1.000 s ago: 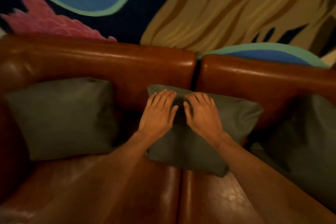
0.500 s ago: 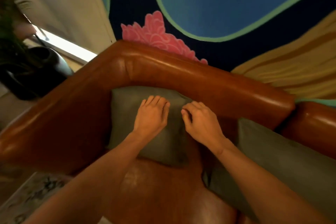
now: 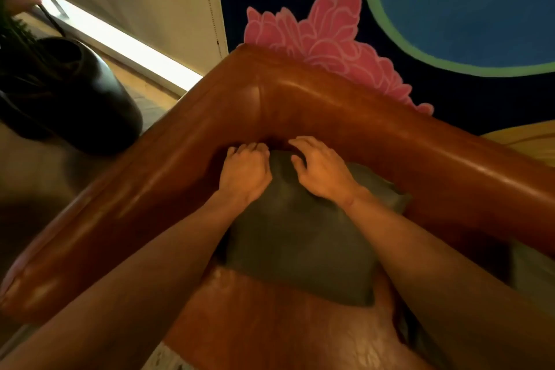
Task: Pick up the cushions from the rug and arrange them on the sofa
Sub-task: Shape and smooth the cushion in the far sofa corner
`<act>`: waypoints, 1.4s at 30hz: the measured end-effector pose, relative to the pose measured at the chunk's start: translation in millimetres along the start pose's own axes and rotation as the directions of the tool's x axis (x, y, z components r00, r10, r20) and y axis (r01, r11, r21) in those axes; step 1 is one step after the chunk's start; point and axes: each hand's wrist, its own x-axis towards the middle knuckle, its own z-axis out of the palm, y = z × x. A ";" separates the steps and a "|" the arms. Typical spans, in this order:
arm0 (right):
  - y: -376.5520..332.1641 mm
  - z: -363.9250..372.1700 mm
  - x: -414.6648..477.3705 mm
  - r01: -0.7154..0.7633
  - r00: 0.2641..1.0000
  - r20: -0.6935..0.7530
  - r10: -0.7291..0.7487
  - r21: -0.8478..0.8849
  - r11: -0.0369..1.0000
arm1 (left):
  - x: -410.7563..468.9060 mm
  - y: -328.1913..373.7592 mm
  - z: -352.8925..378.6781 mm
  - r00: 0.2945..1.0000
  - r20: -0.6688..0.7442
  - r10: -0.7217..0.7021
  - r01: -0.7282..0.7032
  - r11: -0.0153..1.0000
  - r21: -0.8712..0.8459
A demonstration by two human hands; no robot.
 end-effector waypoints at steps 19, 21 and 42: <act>-23.3 31.6 17.6 0.115 0.988 0.132 -0.086 -0.232 0.966 | 61.3 -39.2 12.9 0.788 0.595 -0.158 -0.115 0.912 0.393; -21.2 31.7 17.0 0.118 0.988 0.126 -0.090 -0.230 0.966 | 62.1 -38.9 12.0 0.774 0.613 -0.159 -0.116 0.916 0.384; -0.7 17.3 21.5 -0.013 0.997 0.077 0.027 -0.184 0.983 | 48.1 -46.9 -4.8 0.935 -0.034 -0.352 0.304 0.851 -0.428</act>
